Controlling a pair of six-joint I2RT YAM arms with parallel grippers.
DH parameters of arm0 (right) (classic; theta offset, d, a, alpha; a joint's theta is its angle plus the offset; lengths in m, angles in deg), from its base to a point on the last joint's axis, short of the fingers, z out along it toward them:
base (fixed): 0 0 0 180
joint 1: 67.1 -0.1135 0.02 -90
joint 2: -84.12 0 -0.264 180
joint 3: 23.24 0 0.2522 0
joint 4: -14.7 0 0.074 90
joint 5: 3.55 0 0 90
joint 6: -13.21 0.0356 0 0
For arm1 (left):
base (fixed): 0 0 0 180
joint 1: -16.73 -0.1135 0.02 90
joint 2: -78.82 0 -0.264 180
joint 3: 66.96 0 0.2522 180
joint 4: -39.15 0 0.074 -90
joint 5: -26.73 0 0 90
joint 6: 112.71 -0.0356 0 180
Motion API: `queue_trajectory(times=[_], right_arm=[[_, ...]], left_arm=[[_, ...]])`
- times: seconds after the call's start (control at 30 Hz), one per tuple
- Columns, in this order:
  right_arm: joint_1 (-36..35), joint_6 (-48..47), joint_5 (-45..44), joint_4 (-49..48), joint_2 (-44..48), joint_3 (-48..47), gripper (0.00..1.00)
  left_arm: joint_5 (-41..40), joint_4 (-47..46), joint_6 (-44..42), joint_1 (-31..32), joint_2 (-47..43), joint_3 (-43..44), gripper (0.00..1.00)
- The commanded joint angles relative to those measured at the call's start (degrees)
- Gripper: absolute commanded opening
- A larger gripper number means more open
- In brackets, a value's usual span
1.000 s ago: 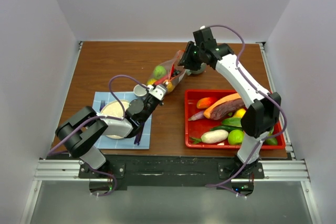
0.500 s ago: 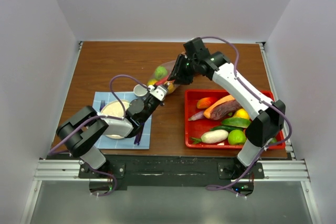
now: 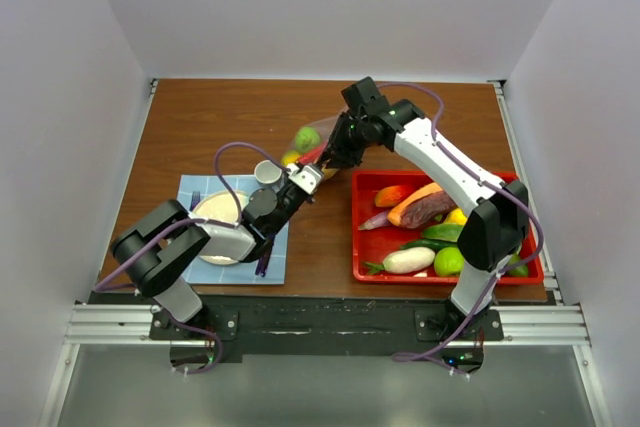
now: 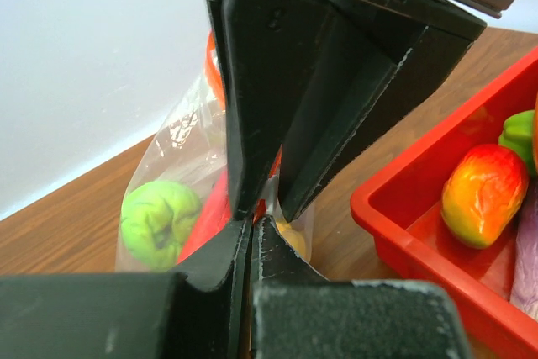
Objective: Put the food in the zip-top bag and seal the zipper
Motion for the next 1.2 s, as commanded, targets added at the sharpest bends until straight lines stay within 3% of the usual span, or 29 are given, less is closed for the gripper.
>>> queue_trajectory(times=[0.0,0.13,0.27,0.4,0.87,1.17], right_arm=[[0.13,2.04,0.61,1.15,-0.88,-1.5,0.24],[0.66,2.21,0.44,1.33,-0.71,-1.41,0.2],[1.28,2.21,0.44,1.5,-0.8,-1.24,0.06],[2.5,1.86,0.0,1.94,-0.88,-1.41,0.0],[3.65,-2.62,-7.82,5.9,-5.62,-10.37,0.0],[4.62,-7.71,-11.52,9.06,-13.18,-23.72,0.0]], left_arm=[[-0.47,-19.4,-2.27,0.51,0.35,1.68,0.0],[-1.08,-20.19,-2.71,0.51,0.44,1.33,0.0],[-1.26,-21.33,-2.71,0.51,0.52,0.98,0.0],[-1.26,-22.39,-2.63,0.51,0.17,0.72,0.0],[-2.84,-23.88,-0.78,0.69,-4.22,-1.13,0.0],[-5.03,-24.06,1.24,0.51,-7.82,-2.01,0.0]])
